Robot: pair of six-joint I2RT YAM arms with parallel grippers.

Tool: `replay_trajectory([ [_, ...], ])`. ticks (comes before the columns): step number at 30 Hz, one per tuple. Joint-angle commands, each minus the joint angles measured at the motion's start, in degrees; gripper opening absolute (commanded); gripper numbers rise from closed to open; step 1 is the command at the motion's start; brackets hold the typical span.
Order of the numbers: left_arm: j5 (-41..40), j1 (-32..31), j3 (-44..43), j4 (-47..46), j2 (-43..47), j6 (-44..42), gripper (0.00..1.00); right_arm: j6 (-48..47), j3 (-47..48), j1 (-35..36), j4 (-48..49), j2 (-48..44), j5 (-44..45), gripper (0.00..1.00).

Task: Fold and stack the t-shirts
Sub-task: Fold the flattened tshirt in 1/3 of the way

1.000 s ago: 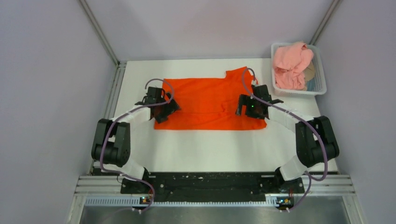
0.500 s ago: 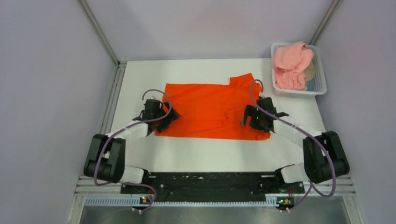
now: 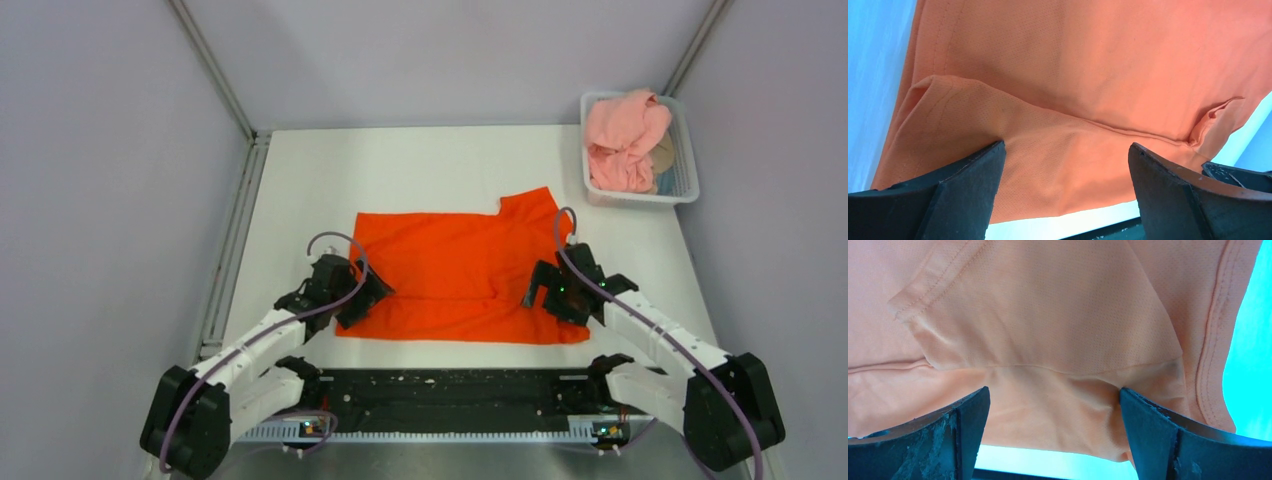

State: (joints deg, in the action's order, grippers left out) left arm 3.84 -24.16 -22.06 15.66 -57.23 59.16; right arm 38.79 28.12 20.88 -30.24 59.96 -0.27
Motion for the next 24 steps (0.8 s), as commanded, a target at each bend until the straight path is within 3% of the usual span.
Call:
replay_trajectory([
  [1,0.48,-1.99,4.91,13.0,1.43,3.87,0.99,5.63,-1.78,2.04,-6.19,-4.54,-0.23,0.98],
  [6,-0.33,-2.1,4.45,13.31,1.45,4.76,0.99,5.84,-1.99,2.0,-6.39,-7.54,3.75,0.97],
  [17,-0.54,-2.7,2.04,14.32,-2.54,4.66,0.99,3.98,2.36,2.0,-4.69,-2.45,13.59,0.97],
  [24,-1.09,-2.99,0.64,13.94,-3.27,4.33,0.99,-0.63,6.32,2.0,-2.28,-1.56,12.18,0.97],
])
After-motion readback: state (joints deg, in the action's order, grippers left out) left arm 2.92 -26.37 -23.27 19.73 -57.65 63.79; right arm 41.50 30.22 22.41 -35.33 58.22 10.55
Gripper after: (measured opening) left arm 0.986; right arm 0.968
